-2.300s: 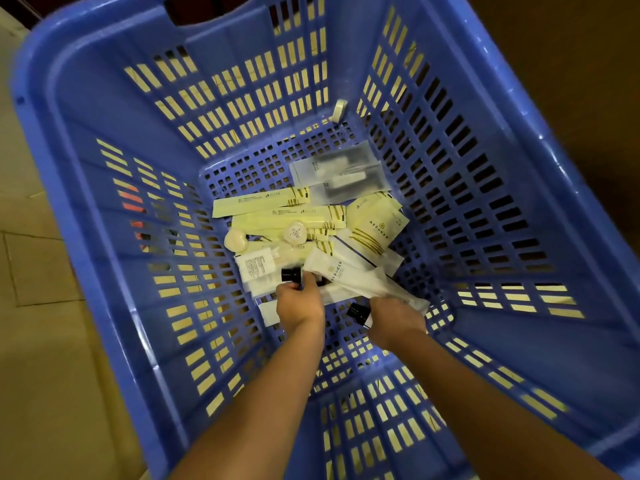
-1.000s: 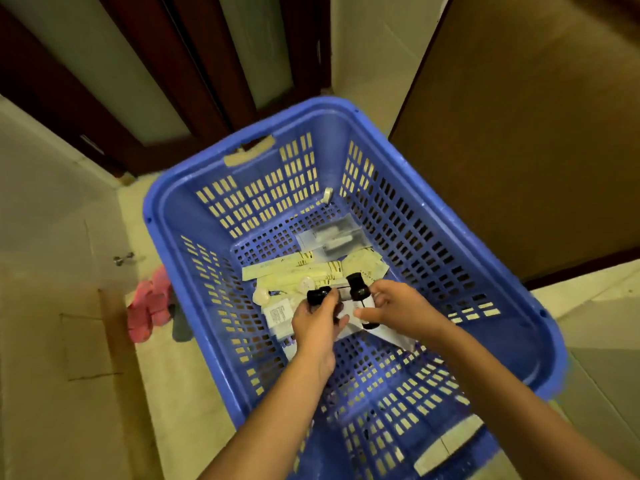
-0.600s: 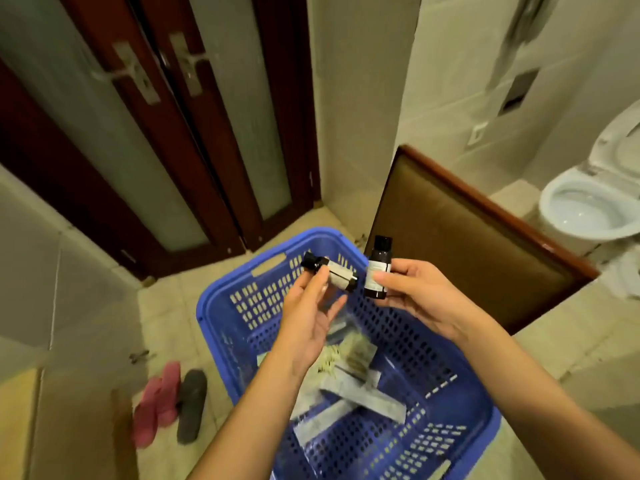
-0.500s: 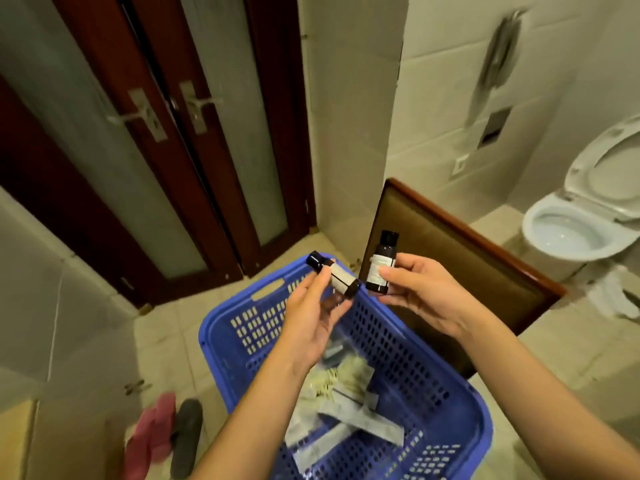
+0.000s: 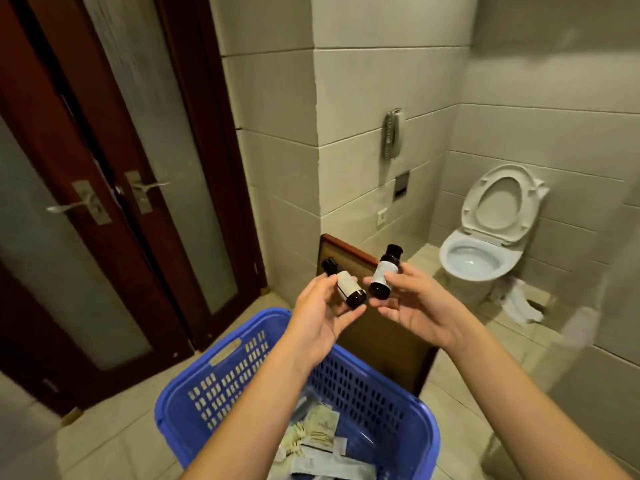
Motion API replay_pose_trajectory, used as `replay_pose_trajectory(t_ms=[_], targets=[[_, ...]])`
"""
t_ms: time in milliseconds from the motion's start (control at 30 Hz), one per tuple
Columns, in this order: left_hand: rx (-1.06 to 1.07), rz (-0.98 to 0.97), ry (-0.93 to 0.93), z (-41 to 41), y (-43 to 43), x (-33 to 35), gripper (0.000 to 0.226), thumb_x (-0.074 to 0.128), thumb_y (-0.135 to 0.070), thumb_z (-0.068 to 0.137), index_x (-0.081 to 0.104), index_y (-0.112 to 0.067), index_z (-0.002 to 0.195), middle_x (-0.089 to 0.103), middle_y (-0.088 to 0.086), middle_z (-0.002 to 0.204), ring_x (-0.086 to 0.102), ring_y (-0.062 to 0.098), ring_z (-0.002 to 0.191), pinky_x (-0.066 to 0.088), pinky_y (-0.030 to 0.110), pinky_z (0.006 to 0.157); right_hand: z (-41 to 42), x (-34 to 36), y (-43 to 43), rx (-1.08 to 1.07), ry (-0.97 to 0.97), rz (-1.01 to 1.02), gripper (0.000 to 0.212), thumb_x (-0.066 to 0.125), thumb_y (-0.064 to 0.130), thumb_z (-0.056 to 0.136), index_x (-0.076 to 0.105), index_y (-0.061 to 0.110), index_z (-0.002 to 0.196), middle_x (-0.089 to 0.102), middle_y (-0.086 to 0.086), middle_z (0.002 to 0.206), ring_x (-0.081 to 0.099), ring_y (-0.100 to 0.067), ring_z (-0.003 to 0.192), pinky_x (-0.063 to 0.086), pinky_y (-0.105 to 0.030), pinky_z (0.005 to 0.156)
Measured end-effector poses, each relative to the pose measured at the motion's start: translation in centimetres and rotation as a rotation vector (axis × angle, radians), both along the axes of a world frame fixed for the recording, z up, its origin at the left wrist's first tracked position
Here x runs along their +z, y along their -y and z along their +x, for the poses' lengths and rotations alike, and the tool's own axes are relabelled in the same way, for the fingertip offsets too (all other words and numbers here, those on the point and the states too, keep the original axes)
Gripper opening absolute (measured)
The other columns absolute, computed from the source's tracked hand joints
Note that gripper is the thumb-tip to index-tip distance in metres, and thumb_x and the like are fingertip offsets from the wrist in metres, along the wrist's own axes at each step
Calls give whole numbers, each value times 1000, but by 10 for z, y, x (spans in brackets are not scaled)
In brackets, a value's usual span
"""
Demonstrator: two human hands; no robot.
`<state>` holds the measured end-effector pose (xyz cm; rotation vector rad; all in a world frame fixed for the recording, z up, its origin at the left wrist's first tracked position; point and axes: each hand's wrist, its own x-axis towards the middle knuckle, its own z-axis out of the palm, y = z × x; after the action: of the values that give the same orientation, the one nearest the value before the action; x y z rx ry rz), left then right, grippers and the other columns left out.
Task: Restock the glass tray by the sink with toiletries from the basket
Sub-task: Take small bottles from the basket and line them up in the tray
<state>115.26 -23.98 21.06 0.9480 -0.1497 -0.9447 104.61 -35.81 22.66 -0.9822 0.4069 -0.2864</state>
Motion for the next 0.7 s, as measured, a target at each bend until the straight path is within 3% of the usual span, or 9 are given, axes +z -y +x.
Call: replay_pose_trajectory(t_ms=[133,233,433,567,700], targets=[[-129,-12,20,-22,14,-6,15,50,-13,94,56,-9,107,67,10,100,63,23,90,58,29,58,-36,-12,5,-93,-47,-54,53,65,10,68,55,16,119,64,-11,85,66,-20,58,55,-22,51],[-232,-15,40,-42,29,-11,10,54,-12,92,59,-10,101,67,9,96,63,23,90,58,30,61,-67,-18,10,-155,-94,-67,57,66,6,67,56,15,122,62,-18,96,69,-23,63,56,-24,53],[-490,-28,127,-92,64,-19,14,52,-13,93,59,-9,104,66,8,89,70,15,76,56,30,73,-143,-29,18,-334,-96,-37,51,63,9,71,50,14,120,71,-19,98,71,-28,68,58,-29,56],[-601,-9,111,-133,85,-22,14,52,-12,93,60,-6,103,61,15,98,65,22,85,57,29,68,-197,-28,15,-489,-73,-1,42,58,3,78,50,16,117,69,-24,104,71,-29,70,59,-31,61],[-713,12,113,-184,96,-16,10,52,-11,93,60,-8,99,63,11,88,64,24,82,57,29,65,-255,-21,4,-649,-45,16,41,57,-4,75,53,17,110,70,-23,100,71,-33,71,60,-33,64]])
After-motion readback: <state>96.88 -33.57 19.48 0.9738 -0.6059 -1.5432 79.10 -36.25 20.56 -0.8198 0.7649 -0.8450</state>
